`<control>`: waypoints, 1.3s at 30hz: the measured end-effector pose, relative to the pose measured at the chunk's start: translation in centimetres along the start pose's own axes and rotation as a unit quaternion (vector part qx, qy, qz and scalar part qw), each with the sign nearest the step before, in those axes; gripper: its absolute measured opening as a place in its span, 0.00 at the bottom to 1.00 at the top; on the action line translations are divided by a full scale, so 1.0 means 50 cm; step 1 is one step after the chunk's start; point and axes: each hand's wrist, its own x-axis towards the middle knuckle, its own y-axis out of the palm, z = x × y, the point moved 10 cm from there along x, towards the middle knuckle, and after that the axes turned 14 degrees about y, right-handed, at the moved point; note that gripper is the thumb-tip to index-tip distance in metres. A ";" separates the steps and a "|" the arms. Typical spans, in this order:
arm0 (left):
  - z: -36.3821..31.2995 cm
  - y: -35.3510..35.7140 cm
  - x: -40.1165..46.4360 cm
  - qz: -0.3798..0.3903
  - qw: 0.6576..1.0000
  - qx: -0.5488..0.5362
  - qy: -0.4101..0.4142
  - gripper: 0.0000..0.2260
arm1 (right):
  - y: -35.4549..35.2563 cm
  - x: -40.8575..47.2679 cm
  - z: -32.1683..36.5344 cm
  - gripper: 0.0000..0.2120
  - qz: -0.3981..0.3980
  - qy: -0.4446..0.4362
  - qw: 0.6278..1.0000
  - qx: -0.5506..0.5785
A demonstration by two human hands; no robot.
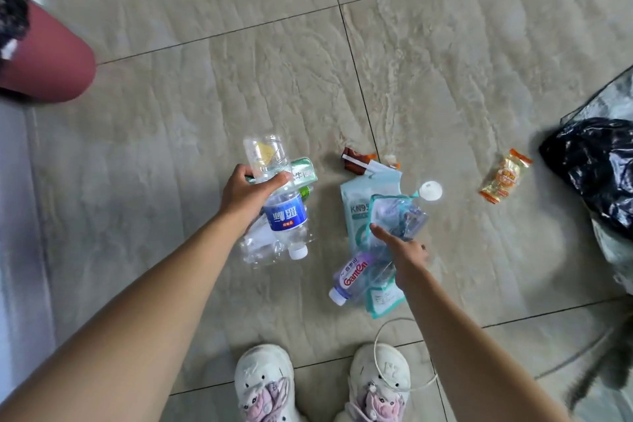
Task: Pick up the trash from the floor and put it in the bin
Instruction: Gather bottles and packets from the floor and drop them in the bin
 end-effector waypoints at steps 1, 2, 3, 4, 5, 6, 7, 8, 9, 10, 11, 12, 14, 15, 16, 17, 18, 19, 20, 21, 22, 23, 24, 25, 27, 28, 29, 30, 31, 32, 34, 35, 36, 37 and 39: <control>0.016 0.001 0.000 0.006 1.000 -0.004 0.003 0.26 | 0.010 0.014 -0.014 0.42 -0.016 0.004 1.000 -0.021; 0.032 0.003 0.001 0.011 1.000 -0.006 0.004 0.26 | 0.023 0.026 -0.024 0.44 -0.018 0.004 1.000 -0.024; 0.051 0.001 0.002 0.013 1.000 -0.006 0.004 0.26 | 0.041 0.036 -0.033 0.45 -0.016 -0.002 1.000 -0.017; 0.065 -0.002 0.004 0.012 1.000 -0.007 0.003 0.25 | 0.054 0.045 -0.039 0.46 -0.023 -0.006 0.999 -0.021; 0.076 -0.007 0.007 0.010 1.000 -0.009 0.002 0.25 | 0.061 0.049 -0.044 0.47 -0.045 -0.010 0.998 -0.041; 0.082 -0.013 0.010 0.008 1.000 -0.014 0.001 0.25 | 0.061 0.051 -0.048 0.48 -0.081 -0.013 0.994 -0.069; 0.085 -0.018 0.013 0.005 1.000 -0.019 0.002 0.25 | 0.054 0.048 -0.052 0.48 -0.118 -0.012 0.989 -0.086; 0.088 -0.027 0.014 0.000 1.000 -0.023 0.002 0.24 | 0.048 0.046 -0.056 0.47 -0.141 -0.011 0.986 -0.089; 0.090 -0.036 0.014 -0.006 1.000 -0.027 0.003 0.25 | 0.042 0.049 -0.062 0.44 -0.144 -0.009 0.986 -0.078; 0.090 -0.046 0.015 -0.010 0.999 -0.031 0.006 0.25 | 0.039 0.053 -0.063 0.38 -0.126 -0.012 0.990 -0.056; 0.088 -0.054 0.016 -0.013 0.999 -0.037 0.007 0.26 | 0.039 0.047 -0.060 0.31 -0.095 -0.017 0.995 -0.036; 0.084 -0.062 0.014 -0.014 0.999 -0.041 0.007 0.25 | 0.037 0.040 -0.053 0.25 -0.073 -0.027 0.997 -0.027; 0.066 -0.085 0.010 -0.020 0.999 -0.049 0.011 0.24 | 0.029 0.011 -0.029 0.19 -0.054 -0.050 0.997 -0.029; 0.054 -0.098 0.005 -0.024 0.998 -0.055 0.012 0.24 | 0.021 -0.010 -0.014 0.17 -0.055 -0.059 0.997 -0.021; 0.038 -0.112 0.000 -0.030 0.998 -0.062 0.012 0.23 | 0.013 -0.033 0.000 0.16 -0.058 -0.064 0.996 -0.011; 0.025 -0.125 -0.006 -0.035 0.997 -0.067 0.012 0.22 | 0.007 -0.058 0.014 0.16 -0.064 -0.066 0.996 -0.003; 0.005 -0.144 -0.015 -0.043 0.996 -0.073 0.013 0.21 | 0.000 -0.089 0.032 0.17 -0.067 -0.069 0.995 -0.001; -0.016 -0.162 -0.025 -0.048 0.996 -0.076 0.013 0.21 | -0.004 -0.124 0.051 0.19 -0.067 -0.072 0.995 -0.001; -0.042 -0.182 -0.036 -0.052 0.995 -0.080 0.012 0.21 | -0.008 -0.163 0.073 0.20 -0.067 -0.081 0.994 0.000; -0.069 -0.203 -0.046 -0.056 0.994 -0.089 0.011 0.21 | -0.012 -0.208 0.097 0.22 -0.068 -0.092 0.993 0.003; -0.094 -0.222 -0.054 -0.060 0.993 -0.101 0.008 0.22 | -0.014 -0.248 0.117 0.25 -0.071 -0.104 0.992 0.005; -0.126 -0.247 -0.064 -0.067 0.991 -0.112 0.006 0.23 | -0.017 -0.298 0.139 0.28 -0.075 -0.113 0.991 0.002; -0.157 -0.274 -0.075 -0.075 0.990 -0.121 0.003 0.24 | -0.015 -0.349 0.158 0.31 -0.076 -0.121 0.990 -0.002; -0.190 -0.303 -0.086 -0.083 0.988 -0.127 0.002 0.25 | -0.012 -0.405 0.176 0.33 -0.075 -0.128 0.989 -0.007; -0.255 -0.358 -0.102 -0.099 0.986 -0.134 0.008 0.24 | 0.001 -0.506 0.214 0.36 -0.069 -0.151 0.986 -0.026; -0.288 -0.391 -0.110 -0.110 0.984 -0.140 0.013 0.23 | 0.013 -0.560 0.239 0.38 -0.061 -0.172 0.982 -0.042; -0.317 -0.422 -0.120 -0.119 0.982 -0.144 0.015 0.23 | 0.027 -0.615 0.261 0.39 -0.054 -0.196 0.977 -0.058; -0.344 -0.455 -0.131 -0.129 0.981 -0.142 0.017 0.23 | 0.042 -0.671 0.284 0.39 -0.046 -0.222 0.971 -0.072; -0.371 -0.489 -0.141 -0.137 0.981 -0.135 0.020 0.22 | 0.057 -0.727 0.307 0.40 -0.038 -0.248 0.965 -0.081; -0.392 -0.516 -0.147 -0.144 0.981 -0.127 0.023 0.22 | 0.068 -0.772 0.326 0.39 -0.035 -0.271 0.958 -0.084; -0.431 -0.589 -0.160 -0.167 0.978 -0.123 0.029 0.23 | 0.091 -0.870 0.365 0.39 -0.035 -0.313 0.946 -0.081; -0.446 -0.628 -0.165 -0.176 0.976 -0.128 0.030 0.24 | 0.107 -0.914 0.381 0.39 -0.032 -0.329 0.940 -0.081; -0.459 -0.667 -0.167 -0.183 0.973 -0.137 0.033 0.24 | 0.125 -0.954 0.396 0.39 -0.025 -0.342 0.936 -0.081; -0.467 -0.700 -0.166 -0.187 0.970 -0.147 0.039 0.23 | 0.140 -0.986 0.408 0.38 -0.022 -0.351 0.933 -0.082; -0.472 -0.783 -0.161 -0.207 0.962 -0.169 0.046 0.20 | 0.180 -1.050 0.438 0.36 -0.025 -0.368 0.925 -0.092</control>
